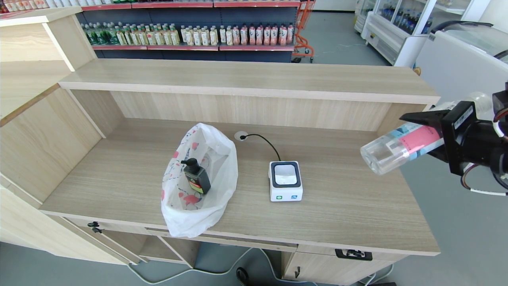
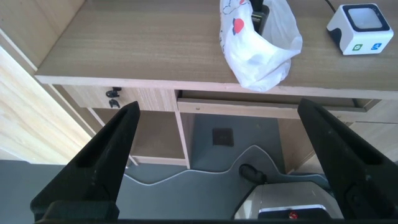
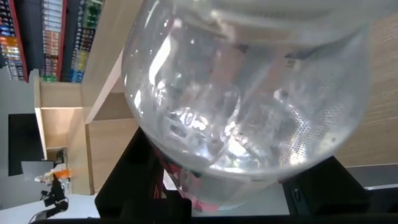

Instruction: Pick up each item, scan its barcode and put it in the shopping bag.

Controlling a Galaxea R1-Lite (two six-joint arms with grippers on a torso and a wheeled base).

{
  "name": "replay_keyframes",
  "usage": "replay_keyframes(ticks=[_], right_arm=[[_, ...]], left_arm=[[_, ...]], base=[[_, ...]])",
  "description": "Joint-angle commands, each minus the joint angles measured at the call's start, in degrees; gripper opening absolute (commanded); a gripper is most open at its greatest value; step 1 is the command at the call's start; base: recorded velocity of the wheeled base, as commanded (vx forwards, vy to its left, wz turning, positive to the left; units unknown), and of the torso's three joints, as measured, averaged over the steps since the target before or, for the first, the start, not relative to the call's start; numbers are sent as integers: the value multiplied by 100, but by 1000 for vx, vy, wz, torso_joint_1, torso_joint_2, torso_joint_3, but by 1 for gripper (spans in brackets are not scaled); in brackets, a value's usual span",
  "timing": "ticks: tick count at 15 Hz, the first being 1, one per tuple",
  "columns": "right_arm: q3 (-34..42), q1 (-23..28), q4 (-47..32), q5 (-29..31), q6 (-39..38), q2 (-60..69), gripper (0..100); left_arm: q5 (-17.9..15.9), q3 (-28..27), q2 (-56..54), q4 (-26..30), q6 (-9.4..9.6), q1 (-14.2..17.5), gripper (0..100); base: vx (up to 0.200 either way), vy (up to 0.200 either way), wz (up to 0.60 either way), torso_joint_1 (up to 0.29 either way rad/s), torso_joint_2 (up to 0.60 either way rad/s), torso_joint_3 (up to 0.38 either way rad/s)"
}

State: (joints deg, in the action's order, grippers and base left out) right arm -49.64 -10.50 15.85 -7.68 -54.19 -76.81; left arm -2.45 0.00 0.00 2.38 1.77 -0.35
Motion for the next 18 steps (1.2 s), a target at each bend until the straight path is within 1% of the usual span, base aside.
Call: replay_keyframes(ticks=[1,5,8,9,11,14,15,17,18], right_arm=[[-55,-14,15,-14,13,-167,0],[-468,-5,6,-49,-22,-607,0],[-529,4,6,21,-13,-976,0],[-538,13,6,126,-4,-1161,0],[-661,21,6,566,5,-1530,0],[-731,83,-12,645,-13,-1811,0],[-810,83,-55,777,-66,-1925,0],[-925,100,-214,768,-540,-2039,0],[-977,118,-249,777,-584,-2092,0]], left_arm=[[-1,0,0,0,-1,0,100],[-1,0,0,0,17,0,100],[-1,0,0,0,17,0,100],[-1,0,0,0,8,0,100],[-1,0,0,0,17,0,100],[-1,0,0,0,17,0,100],[-1,0,0,0,17,0,100],[-1,0,0,0,8,0,100],[-1,0,0,0,8,0,100]], base=[[0,200,0,2,2,2],[0,200,0,6,6,-1],[0,200,0,2,2,-1],[0,200,0,2,2,2],[0,200,0,2,-2,2],[0,0,0,0,0,0],[0,0,0,0,0,0],[0,0,0,0,0,0],[0,0,0,0,0,0]])
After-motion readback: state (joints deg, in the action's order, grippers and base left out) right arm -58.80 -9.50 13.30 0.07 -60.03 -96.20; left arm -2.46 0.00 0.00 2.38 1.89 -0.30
